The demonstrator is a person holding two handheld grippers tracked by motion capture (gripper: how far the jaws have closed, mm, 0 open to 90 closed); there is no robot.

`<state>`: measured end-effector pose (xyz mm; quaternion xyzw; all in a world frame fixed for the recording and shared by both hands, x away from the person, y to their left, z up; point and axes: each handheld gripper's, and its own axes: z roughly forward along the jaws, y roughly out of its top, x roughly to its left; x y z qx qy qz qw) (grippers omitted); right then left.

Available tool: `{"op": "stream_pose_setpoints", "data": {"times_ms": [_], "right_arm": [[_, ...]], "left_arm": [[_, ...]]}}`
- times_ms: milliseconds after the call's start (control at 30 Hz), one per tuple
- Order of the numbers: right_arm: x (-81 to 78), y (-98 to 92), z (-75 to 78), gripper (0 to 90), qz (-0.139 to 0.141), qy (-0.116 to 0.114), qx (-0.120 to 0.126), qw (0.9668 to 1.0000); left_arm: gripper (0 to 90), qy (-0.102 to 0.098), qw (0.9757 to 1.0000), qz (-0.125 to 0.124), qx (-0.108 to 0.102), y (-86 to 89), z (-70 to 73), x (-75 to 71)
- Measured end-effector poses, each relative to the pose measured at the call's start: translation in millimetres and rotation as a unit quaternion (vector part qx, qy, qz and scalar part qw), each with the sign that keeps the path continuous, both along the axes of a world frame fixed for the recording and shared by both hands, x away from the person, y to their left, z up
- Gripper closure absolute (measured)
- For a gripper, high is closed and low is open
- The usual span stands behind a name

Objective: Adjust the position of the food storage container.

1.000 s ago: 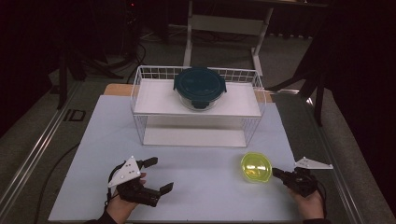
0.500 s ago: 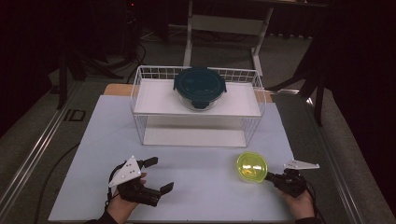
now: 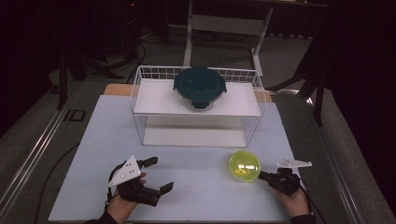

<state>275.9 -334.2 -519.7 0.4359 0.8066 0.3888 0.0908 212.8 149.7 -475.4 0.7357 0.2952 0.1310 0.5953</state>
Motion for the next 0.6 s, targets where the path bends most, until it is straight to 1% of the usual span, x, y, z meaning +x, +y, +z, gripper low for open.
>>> {"op": "stream_pose_setpoints", "data": {"times_ms": [100,167,300,467,600], "right_arm": [[2.1,-0.4,1.3,90.0,-0.001,-0.004,-0.005,1.0],[3.0,1.6,1.1,90.0,0.0,-0.002,-0.006,1.0],[2.6,8.0,0.8,90.0,0.014,-0.003,-0.005,0.9999],[1.4,17.4,1.3,90.0,0.029,0.003,-0.003,0.9996],[0.4,28.0,1.7,90.0,0.046,0.005,-0.007,0.9989]], "left_arm": [[0.6,0.001,1.0,0.0,0.0,0.4,-0.4,0.3],[0.6,0.002,1.0,0.0,0.0,0.3,-0.7,0.3],[0.6,0.001,1.0,-0.001,0.001,-0.3,-0.6,0.0],[0.6,0.0,1.0,0.0,0.001,0.1,-0.1,-0.3],[0.6,-0.001,1.0,0.0,0.001,0.1,0.2,-0.5]]}}
